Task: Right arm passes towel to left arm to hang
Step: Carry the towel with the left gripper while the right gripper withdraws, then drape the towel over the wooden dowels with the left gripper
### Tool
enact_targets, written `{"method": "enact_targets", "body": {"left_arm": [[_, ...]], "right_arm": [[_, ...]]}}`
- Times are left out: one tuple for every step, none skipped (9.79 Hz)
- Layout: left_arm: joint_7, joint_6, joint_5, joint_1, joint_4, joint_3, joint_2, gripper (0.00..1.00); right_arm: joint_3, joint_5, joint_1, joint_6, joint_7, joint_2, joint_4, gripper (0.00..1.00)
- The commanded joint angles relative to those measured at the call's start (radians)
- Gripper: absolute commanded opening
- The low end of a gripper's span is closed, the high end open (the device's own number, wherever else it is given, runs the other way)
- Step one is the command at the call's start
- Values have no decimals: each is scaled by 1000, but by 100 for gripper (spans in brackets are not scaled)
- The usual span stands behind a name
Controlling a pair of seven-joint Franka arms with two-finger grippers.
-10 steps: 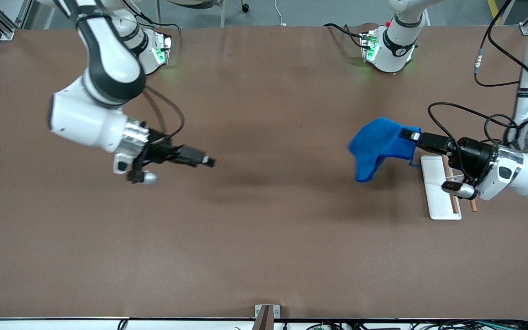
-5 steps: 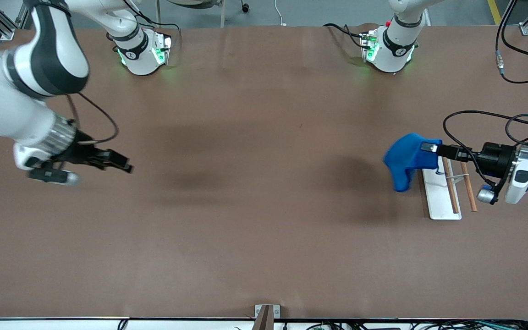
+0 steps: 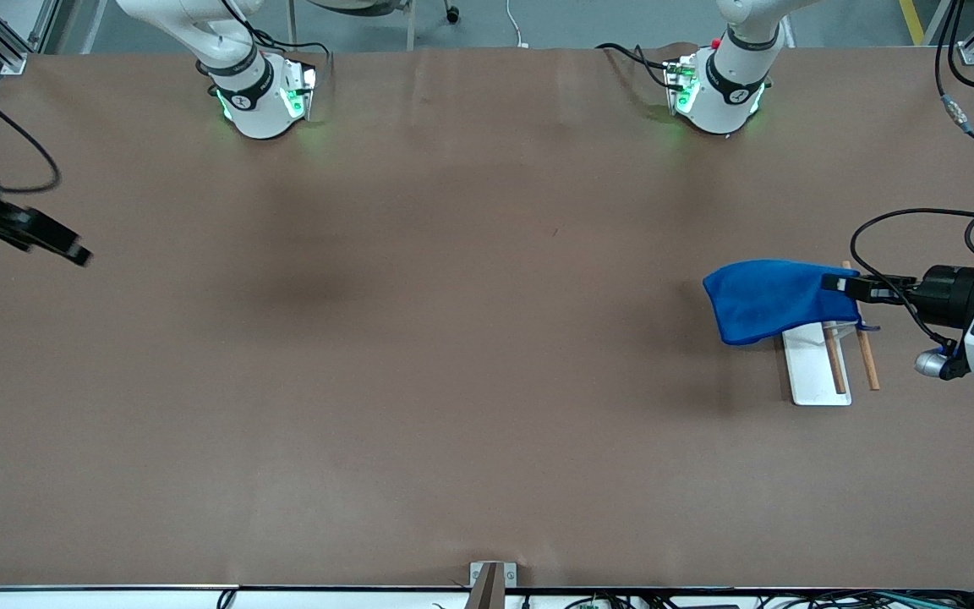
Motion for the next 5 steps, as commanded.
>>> {"method": "enact_targets", "body": {"left_arm": [[20,38,119,-22,9,2,32,0],[20,65,189,-24,6,-5,32,0],[20,82,240,-24,6,-13,32,0],[20,96,259,-22,6,-12,33,0],[16,112,276,-18,3,-7,35,0]], "right_arm": [[6,-25,-46,-97,-77,-18,89,100],[-17,-25,-57,-161,-87,-12,161,100],[-20,-26,-62,-221,-88,16,245,100],[-17,-31,-65,-285,-85,86,322,100],[7,-26,-79,-294,-79,105,335,100]]}}
